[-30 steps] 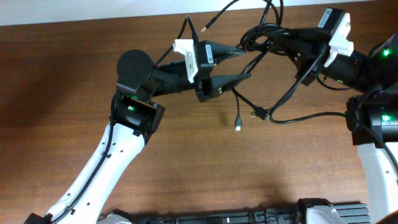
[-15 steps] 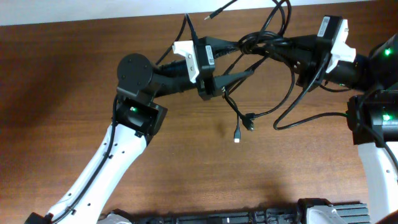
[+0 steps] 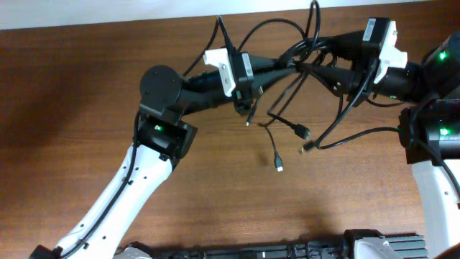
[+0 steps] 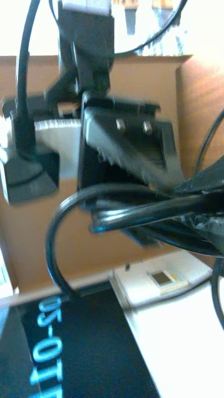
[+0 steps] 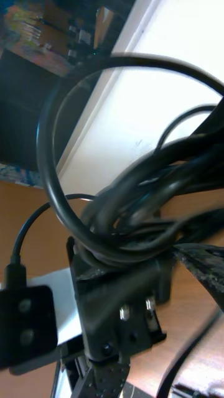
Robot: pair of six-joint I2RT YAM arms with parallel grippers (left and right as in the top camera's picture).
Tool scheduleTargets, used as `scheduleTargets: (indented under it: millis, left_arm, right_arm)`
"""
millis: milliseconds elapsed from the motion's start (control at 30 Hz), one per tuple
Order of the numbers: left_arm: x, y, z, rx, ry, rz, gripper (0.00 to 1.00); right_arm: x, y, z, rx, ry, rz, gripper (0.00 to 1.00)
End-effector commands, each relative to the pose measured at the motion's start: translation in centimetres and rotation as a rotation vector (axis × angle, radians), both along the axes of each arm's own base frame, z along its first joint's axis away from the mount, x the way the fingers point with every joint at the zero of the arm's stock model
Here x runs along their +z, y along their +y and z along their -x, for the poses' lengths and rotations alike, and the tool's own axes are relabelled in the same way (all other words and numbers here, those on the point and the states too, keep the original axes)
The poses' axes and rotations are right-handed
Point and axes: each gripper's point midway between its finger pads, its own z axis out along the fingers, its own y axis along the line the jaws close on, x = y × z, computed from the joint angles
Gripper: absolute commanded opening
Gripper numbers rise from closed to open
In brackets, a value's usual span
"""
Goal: Untangle cables
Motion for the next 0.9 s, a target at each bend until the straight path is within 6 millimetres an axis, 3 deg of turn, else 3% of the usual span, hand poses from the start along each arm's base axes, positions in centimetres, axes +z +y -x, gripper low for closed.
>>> scheduleTargets:
  millis: [0, 200, 267, 367, 433, 500, 600, 700, 800, 867]
  left_arm:
    - [0.6, 2.1, -3.0, 0.130, 0.009, 0.026, 0.01]
    - [-0.2, 4.7, -5.2, 0.193, -0.017, -0.014, 0.00]
    - [-0.8, 4.1, -3.6, 0.110, -0.105, -0.063, 0.00]
    - [-0.8, 3.6, -3.0, 0.090, -0.107, -0.063, 0.00]
    - [-0.7, 2.9, -2.4, 0.069, -0.113, -0.057, 0.00]
    - [-0.5, 2.2, -2.3, 0.088, -0.105, -0.044, 0.00]
    - [-0.4, 2.0, -2.3, 0.094, -0.103, -0.040, 0.00]
    - [-0.4, 2.1, -2.4, 0.098, -0.102, -0.040, 0.00]
    - [-0.4, 2.1, -2.5, 0.104, -0.098, -0.040, 0.00]
    - [-0.5, 2.1, -2.5, 0.104, -0.098, -0.040, 0.00]
  right_arm:
    - [0.8, 0.2, 0.4, 0.011, -0.018, 0.000, 0.41]
    - [0.8, -1.4, -0.3, -0.043, -0.019, 0.000, 0.53]
    - [0.8, -1.4, -0.3, -0.043, -0.019, 0.000, 0.54]
    - [0.9, -1.7, -0.9, -0.085, 0.025, -0.023, 0.69]
    - [0.8, -2.6, -2.4, -0.181, 0.102, -0.070, 0.75]
    - [0.8, -2.6, -2.4, -0.180, 0.102, -0.070, 0.76]
    - [0.8, -2.6, -2.4, -0.185, 0.092, -0.062, 0.71]
    - [0.8, -3.0, -2.9, -0.223, 0.090, -0.065, 0.52]
    - [0.8, -3.0, -2.9, -0.222, 0.089, -0.065, 0.41]
    - [0.9, -3.0, -2.8, -0.215, 0.082, -0.065, 0.42]
